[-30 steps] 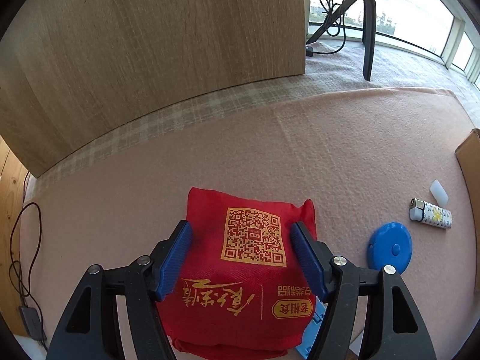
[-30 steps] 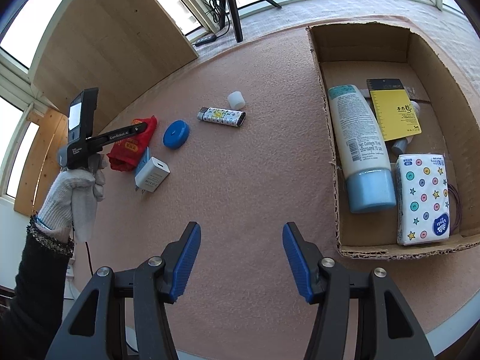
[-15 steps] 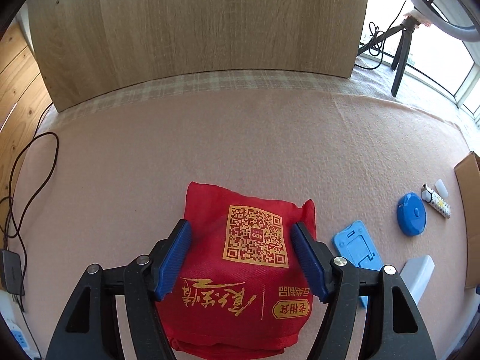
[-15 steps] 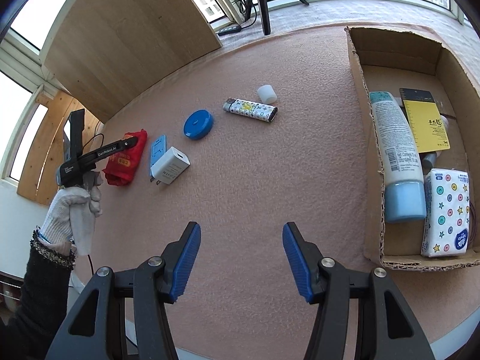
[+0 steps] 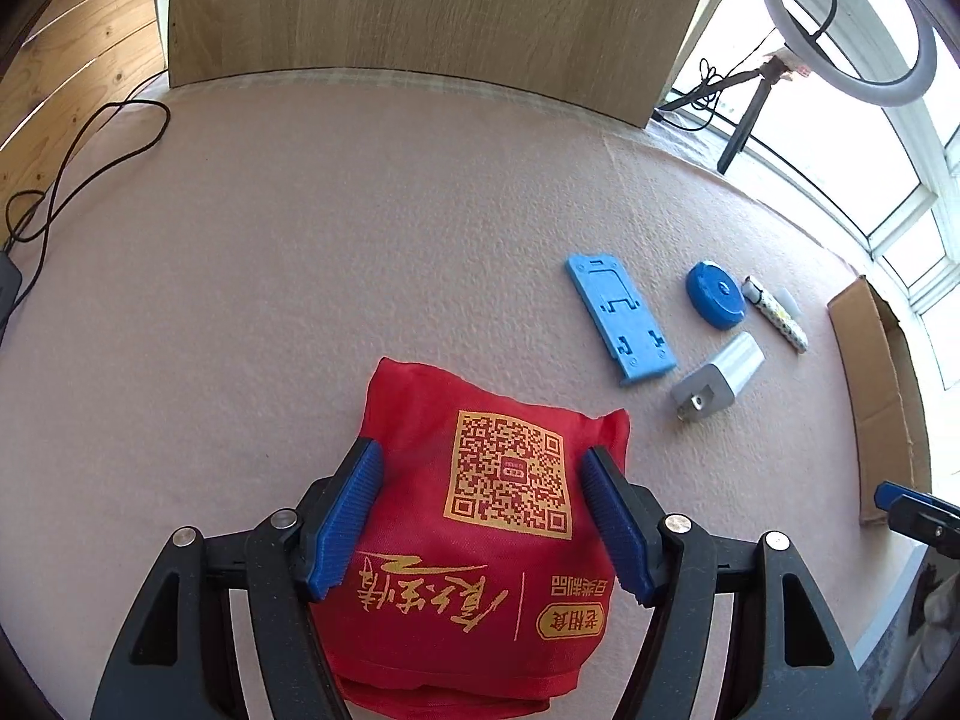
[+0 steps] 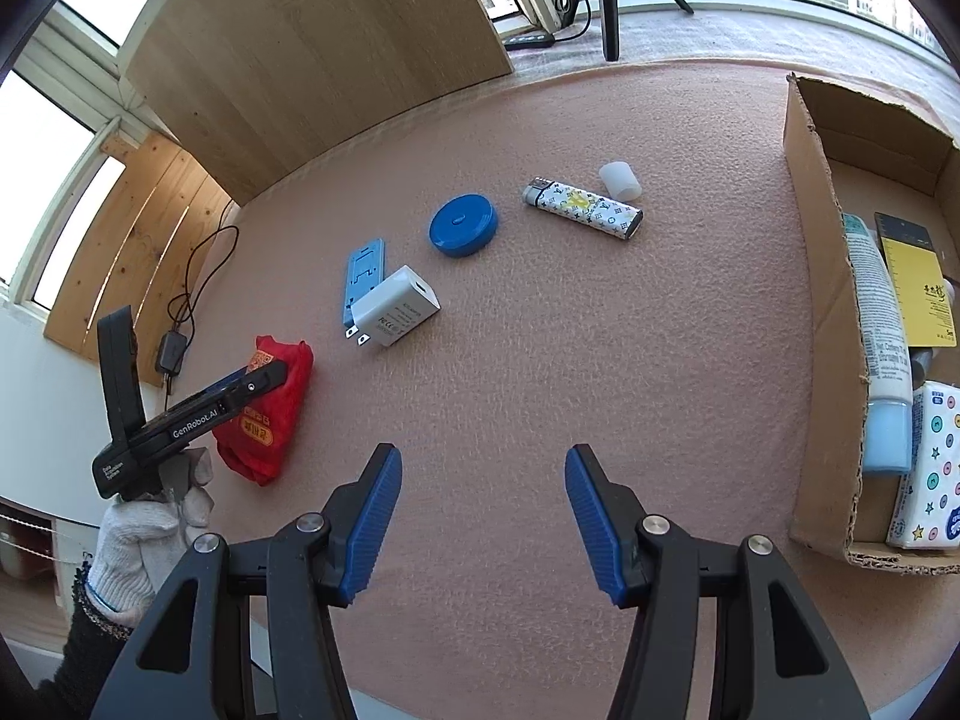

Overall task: Organize objects
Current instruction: 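Lift the red bag with the left tool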

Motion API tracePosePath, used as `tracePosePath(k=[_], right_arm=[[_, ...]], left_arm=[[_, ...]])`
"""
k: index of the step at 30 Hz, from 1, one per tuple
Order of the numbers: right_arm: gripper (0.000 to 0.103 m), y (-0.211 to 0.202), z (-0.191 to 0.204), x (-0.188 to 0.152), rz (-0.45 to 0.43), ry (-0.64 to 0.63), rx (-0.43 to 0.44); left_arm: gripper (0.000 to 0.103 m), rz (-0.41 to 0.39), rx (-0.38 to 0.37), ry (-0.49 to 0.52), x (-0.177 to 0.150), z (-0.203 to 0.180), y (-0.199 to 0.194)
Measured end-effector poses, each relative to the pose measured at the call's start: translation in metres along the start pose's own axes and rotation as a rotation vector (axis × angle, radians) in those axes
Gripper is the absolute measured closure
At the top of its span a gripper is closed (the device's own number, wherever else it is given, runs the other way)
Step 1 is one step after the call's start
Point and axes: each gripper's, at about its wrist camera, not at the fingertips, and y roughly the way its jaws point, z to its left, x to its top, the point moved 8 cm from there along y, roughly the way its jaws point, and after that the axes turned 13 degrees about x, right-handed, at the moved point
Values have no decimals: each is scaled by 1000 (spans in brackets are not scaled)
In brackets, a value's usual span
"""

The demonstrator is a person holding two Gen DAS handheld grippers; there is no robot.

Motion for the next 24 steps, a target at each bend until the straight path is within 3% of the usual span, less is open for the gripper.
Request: tracePosePath(k=[10, 15, 21, 24], right_arm=[[50, -15, -12, -7, -52, 26, -5], [49, -21, -13, -9, -80, 13, -21], [43, -14, -5, -17, -80, 0, 10], [43, -2, 1, -26, -45, -10, 31]], left_arm=[[33, 23, -109, 22, -35, -79, -16], [32, 31, -158, 84, -35, -104, -31], [29, -11, -151, 153, -21, -69, -52], [30, 17, -181, 135, -17, -41, -44]])
